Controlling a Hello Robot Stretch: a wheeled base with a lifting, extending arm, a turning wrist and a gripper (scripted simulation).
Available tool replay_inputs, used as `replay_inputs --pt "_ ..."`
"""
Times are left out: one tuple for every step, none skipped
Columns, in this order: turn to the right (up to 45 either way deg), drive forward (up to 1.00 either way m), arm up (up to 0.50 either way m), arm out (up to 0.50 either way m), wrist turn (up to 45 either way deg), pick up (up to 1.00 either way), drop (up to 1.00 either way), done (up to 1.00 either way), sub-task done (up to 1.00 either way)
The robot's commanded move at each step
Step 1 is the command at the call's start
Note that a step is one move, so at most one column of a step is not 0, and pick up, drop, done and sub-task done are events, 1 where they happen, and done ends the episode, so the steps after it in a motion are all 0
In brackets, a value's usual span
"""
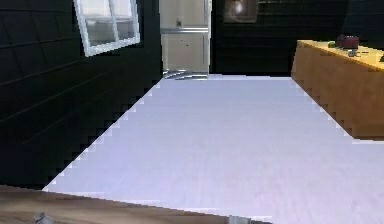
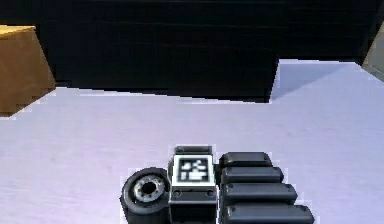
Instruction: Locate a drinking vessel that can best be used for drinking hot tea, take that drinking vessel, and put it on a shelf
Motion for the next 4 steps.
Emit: replay_inputs --pt "-24.0 0.00 0.00 0.00 0.0 0.00 0.00 0.00 0.00" --pt "24.0 0.00 0.00 0.00 0.0 0.00 0.00 0.00 0.00" --pt "-33.0 0.00 0.00 0.00 0.0 0.00 0.00 0.00 0.00" --pt "33.0 0.00 0.00 0.00 0.0 0.00 0.00 0.00 0.00"
